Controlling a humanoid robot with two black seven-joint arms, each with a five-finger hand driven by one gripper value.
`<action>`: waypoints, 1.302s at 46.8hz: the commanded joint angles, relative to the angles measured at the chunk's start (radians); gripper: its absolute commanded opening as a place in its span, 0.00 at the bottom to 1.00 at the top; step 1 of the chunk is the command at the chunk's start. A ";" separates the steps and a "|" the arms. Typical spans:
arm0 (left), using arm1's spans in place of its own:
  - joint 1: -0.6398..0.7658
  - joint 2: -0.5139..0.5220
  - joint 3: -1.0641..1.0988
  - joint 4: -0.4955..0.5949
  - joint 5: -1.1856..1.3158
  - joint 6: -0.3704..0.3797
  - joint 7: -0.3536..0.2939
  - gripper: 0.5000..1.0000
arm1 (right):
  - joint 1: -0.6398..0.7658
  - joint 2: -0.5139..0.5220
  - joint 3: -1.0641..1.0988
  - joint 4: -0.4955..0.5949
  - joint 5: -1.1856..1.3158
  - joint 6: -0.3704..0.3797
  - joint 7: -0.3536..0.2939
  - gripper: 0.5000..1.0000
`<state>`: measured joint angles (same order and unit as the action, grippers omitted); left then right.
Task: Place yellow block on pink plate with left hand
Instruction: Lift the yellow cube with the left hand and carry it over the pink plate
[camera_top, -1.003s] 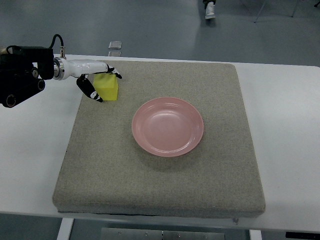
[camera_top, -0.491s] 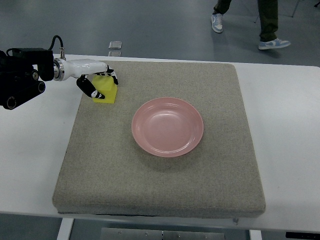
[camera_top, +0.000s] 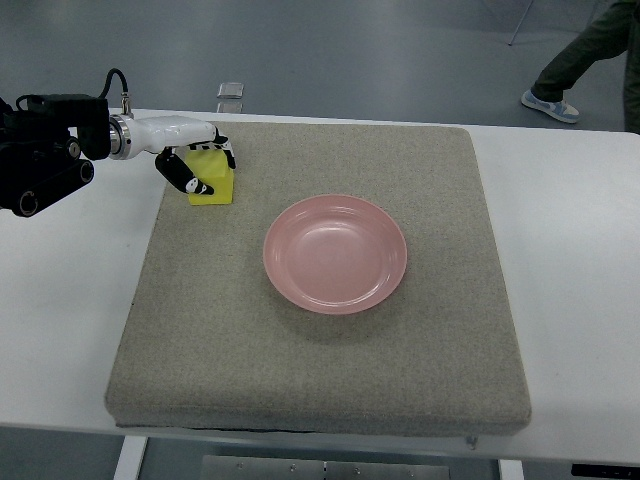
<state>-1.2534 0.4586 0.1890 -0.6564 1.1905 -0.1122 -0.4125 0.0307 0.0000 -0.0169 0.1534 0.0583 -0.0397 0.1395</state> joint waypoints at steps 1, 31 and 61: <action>-0.003 0.000 -0.002 0.000 -0.002 0.000 0.000 0.00 | 0.000 0.000 0.000 0.000 0.000 0.000 0.000 0.85; -0.052 -0.038 -0.060 -0.020 0.006 0.017 0.000 0.00 | 0.000 0.000 0.000 0.000 0.000 0.000 0.000 0.85; -0.116 -0.123 -0.056 -0.170 0.024 0.013 -0.002 0.00 | 0.000 0.000 0.000 0.000 0.000 0.000 0.000 0.85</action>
<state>-1.3640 0.3446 0.1335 -0.8266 1.2148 -0.0973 -0.4127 0.0307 0.0000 -0.0169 0.1534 0.0583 -0.0397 0.1396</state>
